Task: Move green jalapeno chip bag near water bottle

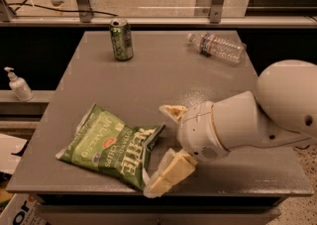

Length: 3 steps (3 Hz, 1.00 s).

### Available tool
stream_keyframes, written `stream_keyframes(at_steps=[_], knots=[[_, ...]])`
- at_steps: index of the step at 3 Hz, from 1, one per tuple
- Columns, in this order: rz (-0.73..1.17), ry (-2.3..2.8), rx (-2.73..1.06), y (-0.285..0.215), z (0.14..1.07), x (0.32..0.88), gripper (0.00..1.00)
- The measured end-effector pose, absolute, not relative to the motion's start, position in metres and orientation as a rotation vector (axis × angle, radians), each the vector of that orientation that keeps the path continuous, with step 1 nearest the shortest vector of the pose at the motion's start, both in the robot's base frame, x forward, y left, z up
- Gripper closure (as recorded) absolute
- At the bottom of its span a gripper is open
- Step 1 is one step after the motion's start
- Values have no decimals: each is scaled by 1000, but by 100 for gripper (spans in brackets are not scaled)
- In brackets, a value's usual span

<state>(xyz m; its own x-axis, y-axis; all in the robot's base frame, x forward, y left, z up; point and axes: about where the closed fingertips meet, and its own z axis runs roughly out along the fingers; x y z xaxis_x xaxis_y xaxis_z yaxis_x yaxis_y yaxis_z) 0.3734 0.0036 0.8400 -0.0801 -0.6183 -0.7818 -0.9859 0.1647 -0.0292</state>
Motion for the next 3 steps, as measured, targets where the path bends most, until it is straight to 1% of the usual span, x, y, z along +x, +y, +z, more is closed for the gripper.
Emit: stream_keyframes(at_steps=[1, 2, 3], knots=[[685, 1833, -1533, 19, 825, 370, 0], [688, 1875, -1507, 24, 816, 369, 18], [693, 1908, -1471, 24, 812, 368, 41]])
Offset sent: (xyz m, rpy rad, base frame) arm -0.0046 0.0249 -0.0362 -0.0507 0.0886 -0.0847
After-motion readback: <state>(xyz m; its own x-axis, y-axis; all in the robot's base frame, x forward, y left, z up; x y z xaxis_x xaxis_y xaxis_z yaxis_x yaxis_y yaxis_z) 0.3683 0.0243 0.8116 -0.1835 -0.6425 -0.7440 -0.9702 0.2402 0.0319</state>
